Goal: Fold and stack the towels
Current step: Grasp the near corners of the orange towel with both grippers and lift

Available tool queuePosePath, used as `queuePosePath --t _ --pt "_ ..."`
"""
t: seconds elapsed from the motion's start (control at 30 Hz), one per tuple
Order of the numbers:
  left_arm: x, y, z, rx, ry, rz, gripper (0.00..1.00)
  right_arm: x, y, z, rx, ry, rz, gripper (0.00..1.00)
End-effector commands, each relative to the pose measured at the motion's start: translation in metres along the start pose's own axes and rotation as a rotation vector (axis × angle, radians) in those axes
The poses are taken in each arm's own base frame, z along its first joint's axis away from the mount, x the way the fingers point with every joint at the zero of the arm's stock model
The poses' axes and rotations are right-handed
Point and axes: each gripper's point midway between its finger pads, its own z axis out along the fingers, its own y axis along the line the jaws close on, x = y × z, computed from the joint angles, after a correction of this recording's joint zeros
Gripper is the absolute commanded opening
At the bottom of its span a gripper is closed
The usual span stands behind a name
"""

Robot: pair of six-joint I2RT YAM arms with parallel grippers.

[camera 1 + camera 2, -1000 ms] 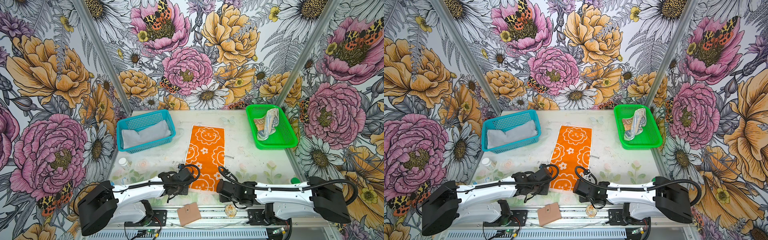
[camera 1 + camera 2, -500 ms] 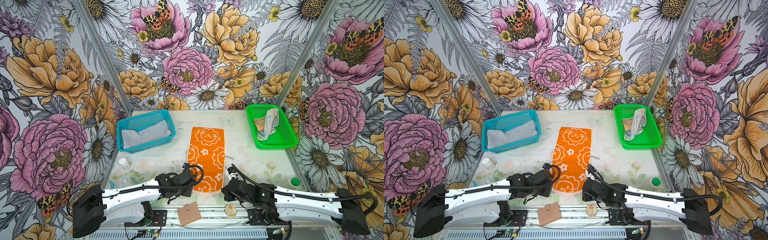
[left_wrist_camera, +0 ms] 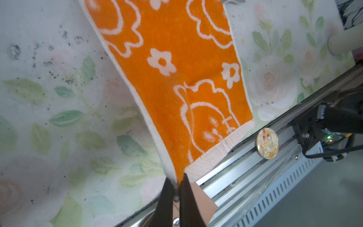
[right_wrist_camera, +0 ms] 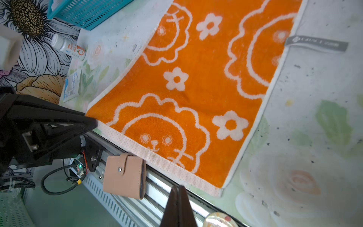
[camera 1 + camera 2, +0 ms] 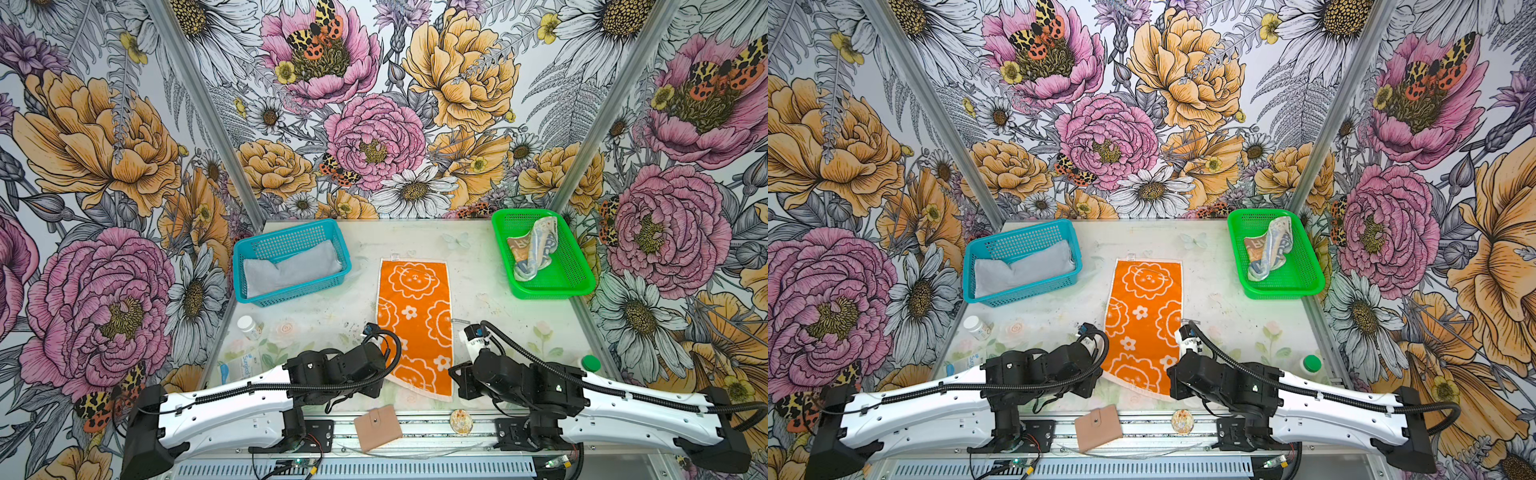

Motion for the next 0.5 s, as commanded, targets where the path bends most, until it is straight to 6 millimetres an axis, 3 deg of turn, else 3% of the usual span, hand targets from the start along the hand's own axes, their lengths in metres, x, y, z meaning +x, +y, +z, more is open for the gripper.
queuePosePath --t 0.0,0.1,0.17,0.23,0.33,0.47 --pt "-0.034 0.012 -0.003 -0.051 -0.063 -0.010 0.00 -0.030 -0.006 0.000 0.079 -0.049 -0.072 0.00" --pt "-0.040 0.016 0.004 -0.063 -0.030 -0.004 0.00 -0.031 -0.007 0.009 0.095 -0.003 -0.078 0.00" --pt "-0.033 0.018 0.013 -0.078 0.011 0.001 0.00 -0.012 -0.015 0.021 0.116 0.071 -0.057 0.23" --pt "-0.018 0.024 0.024 -0.106 0.061 -0.007 0.00 0.016 -0.028 0.035 0.147 0.147 -0.023 0.34" --pt "0.004 0.039 0.038 -0.178 0.112 -0.022 0.00 0.047 -0.034 0.050 0.146 0.194 -0.004 0.37" --pt "0.018 0.062 0.049 -0.287 0.122 -0.068 0.00 0.064 -0.022 0.063 0.068 0.199 0.029 0.37"
